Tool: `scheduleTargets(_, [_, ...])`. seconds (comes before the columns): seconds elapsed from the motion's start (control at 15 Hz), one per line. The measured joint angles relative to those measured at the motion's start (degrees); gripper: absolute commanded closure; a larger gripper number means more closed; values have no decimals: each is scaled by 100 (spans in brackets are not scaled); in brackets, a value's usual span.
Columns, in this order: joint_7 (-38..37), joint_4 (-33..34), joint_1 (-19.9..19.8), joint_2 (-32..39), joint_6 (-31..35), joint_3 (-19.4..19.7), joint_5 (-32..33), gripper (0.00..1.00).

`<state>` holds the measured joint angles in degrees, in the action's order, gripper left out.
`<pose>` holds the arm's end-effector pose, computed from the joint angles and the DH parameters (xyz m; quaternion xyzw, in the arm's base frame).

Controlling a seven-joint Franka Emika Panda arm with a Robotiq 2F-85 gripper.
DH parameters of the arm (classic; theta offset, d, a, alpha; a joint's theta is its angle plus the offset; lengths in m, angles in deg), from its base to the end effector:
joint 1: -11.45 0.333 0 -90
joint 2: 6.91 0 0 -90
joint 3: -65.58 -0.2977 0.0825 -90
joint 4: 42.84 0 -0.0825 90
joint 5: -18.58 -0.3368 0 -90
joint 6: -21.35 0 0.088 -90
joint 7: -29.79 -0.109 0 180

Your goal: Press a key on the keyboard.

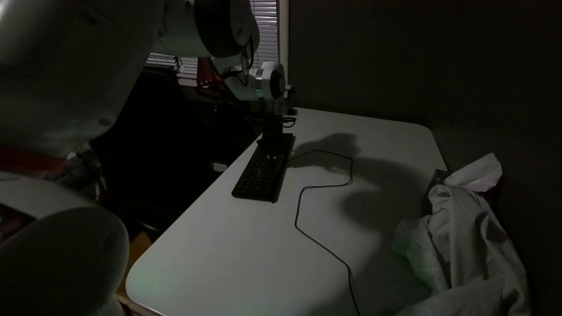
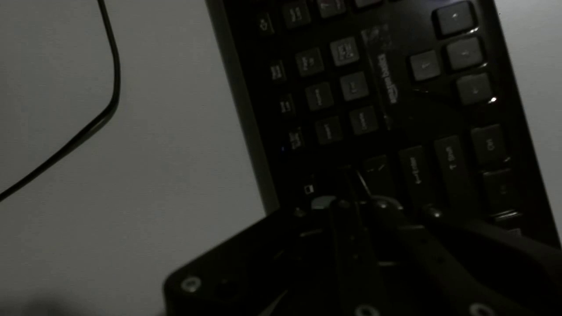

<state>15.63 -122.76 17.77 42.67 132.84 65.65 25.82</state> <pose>0.6399 0.0615 0.1822 0.9855 -0.0359 -0.1440 0.0817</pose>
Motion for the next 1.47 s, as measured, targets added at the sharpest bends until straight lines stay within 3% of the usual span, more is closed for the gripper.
scheduleTargets(0.13, [12,4,9,-12,-12,4,10,100])
scheduleTargets(0.2, [37,-13,21,-55,-11,5,12,95])
scheduleTargets(0.27, [46,-58,44,-151,-8,8,44,73])
scheduleTargets(0.4, [75,-326,111,-568,13,9,94,69])
scheduleTargets(0.67, [470,-1252,163,-1742,201,-158,79,40])
scheduleTargets(1.0, [1617,-2636,44,-3002,859,-493,-259,3])
scheduleTargets(1.33, [2438,-4152,-100,-4097,2204,-595,-818,0])
scheduleTargets(1.47, [2494,-4307,-129,-4238,2302,-592,-831,0])
